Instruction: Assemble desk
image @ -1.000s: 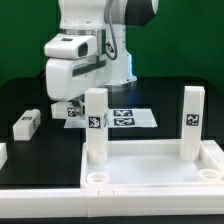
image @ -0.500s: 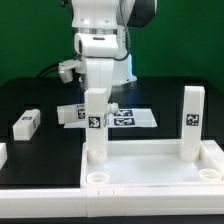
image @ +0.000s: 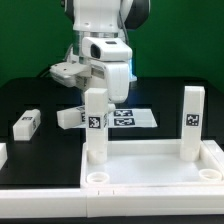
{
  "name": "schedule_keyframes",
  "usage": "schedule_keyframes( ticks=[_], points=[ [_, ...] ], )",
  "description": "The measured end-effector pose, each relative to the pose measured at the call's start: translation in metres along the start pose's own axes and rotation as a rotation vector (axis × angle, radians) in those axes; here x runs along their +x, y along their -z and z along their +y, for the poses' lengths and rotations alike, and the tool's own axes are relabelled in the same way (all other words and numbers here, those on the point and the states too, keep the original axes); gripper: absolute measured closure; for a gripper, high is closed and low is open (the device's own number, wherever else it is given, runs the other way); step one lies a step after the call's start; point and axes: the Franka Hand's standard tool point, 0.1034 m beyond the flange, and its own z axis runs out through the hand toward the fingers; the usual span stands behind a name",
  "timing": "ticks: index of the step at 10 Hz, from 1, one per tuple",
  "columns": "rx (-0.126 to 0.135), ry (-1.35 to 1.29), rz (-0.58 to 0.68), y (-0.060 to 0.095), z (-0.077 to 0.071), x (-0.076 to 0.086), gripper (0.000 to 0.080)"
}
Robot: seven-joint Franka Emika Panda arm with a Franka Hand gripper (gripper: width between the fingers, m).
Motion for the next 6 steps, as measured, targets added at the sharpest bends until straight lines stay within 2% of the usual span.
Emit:
schedule_keyframes(
  ticks=[3, 4, 6],
  points=[
    [0.004, 0.129, -0.009, -0.001, -0.002, 0.000, 0.0515],
    [0.012, 0.253, -0.009, -0.003, -0.005, 0.000, 0.0515],
    [0.049, 0.480, 0.025, -0.021, -0.024, 0.002, 0.0515]
  ],
)
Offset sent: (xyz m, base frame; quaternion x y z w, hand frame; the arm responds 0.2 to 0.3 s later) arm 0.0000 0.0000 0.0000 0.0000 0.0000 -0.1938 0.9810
